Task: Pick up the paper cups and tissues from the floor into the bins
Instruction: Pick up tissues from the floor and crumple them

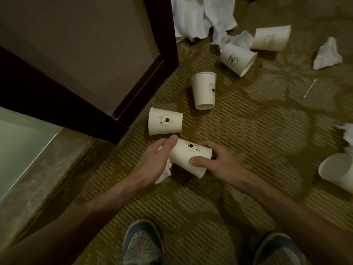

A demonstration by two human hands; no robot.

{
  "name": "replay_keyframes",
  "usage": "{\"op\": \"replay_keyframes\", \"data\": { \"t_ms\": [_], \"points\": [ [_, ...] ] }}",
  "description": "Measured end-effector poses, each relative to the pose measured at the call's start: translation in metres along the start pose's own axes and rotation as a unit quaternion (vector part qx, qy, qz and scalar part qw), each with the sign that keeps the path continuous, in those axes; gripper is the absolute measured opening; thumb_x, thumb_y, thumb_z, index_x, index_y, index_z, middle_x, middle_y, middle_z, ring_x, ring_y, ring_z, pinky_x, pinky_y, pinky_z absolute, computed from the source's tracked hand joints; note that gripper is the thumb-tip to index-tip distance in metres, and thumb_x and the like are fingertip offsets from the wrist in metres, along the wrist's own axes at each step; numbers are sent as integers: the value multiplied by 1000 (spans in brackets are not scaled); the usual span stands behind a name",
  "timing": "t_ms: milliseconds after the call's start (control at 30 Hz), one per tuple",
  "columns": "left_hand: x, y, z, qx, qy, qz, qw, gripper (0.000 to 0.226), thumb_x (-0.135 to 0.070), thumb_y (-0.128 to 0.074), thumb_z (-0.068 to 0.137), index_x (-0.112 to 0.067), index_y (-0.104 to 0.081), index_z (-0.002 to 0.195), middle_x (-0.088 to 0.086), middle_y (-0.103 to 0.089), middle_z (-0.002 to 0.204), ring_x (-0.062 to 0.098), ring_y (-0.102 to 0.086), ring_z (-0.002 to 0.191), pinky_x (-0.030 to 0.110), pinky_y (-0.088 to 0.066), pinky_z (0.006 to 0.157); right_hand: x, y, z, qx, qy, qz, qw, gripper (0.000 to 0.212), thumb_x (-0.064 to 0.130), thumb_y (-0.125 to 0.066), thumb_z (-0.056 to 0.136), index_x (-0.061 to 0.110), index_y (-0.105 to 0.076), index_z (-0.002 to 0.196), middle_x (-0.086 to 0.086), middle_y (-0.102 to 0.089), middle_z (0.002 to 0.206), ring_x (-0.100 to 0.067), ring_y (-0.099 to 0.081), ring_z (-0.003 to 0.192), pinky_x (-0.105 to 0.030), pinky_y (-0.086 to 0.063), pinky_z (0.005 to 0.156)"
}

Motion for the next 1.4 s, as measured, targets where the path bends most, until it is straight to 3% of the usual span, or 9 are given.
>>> {"op": "replay_keyframes", "data": {
  "t_ms": [133,267,467,700,867,967,1133,1233,1400],
  "points": [
    [-45,-18,-6,88,75,-106,988,48,-57,-51,93,-19,-69,115,5,-74,111,23,-67,109,49,-46,105,38,29,-29,-53,-11,-1,999,38,39,-80,74,31,-63,106,7,-69,102,-7,-68,86,-26,-57,73],
    [-138,-30,-46,158,82,-164,970,56,-53,-51,94,-8,-64,125,17,-71,116,31,-66,110,38,-54,94,112,63,-91,-90,-27,-27,995,53,65,-73,62,35,-63,105,6,-67,106,-16,-68,93,-45,-58,86],
    [-294,-15,-163,138,110,-316,932,65,-49,-36,98,-2,-48,142,25,-52,140,41,-48,132,56,-27,116,255,82,-226,-171,-41,18,984,34,68,-62,69,36,-65,79,16,-67,86,-10,-68,82,-31,-61,73],
    [-486,58,-332,63,38,-310,948,30,-15,-35,94,-14,-64,99,15,-63,106,29,-60,96,45,-52,89,463,61,-392,-226,-41,35,973,30,58,-55,66,32,-68,59,6,-59,79,-23,-67,83,-56,-56,83],
    [-590,117,-427,44,-51,-245,967,23,-8,-55,93,-25,-53,108,6,-62,102,7,-68,68,30,-55,62,588,47,-475,-196,41,25,979,35,53,-55,68,46,-61,102,23,-66,85,-3,-67,80,-42,-62,73],
    [-640,152,-478,-5,-85,-291,953,28,-6,-64,92,-22,-48,108,6,-64,101,4,-70,65,24,-55,55,655,45,-521,-161,94,13,982,30,52,-64,79,38,-55,105,15,-70,89,0,-68,73,-28,-56,65],
    [-687,194,-562,-54,-128,-320,937,44,-26,-75,85,-20,-47,119,5,-67,116,13,-73,91,28,-58,72,738,31,-573,-90,148,-49,984,51,59,-68,71,24,-57,105,1,-71,94,-10,-70,75,-27,-56,63],
    [-699,203,-614,-105,-176,-325,923,35,-29,-68,91,-12,-50,116,3,-70,104,10,-73,83,25,-57,67,766,20,-596,-33,173,-72,982,43,49,-73,77,20,-60,106,2,-75,92,-18,-74,84,-36,-60,73],
    [-659,207,-717,-288,-193,-278,896,24,-40,-58,96,-17,-51,93,-8,-64,81,4,-62,69,20,-50,56,775,-28,-645,114,179,-134,968,31,37,-72,86,17,-63,108,4,-74,91,-10,-73,82,-21,-56,63]
  ]
}}
Point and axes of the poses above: each hand's wrist, its own z-axis towards the middle knuckle, its own y-axis out of the back of the hand, x = y × z, the point moved 6 cm from there along z, towards the middle knuckle
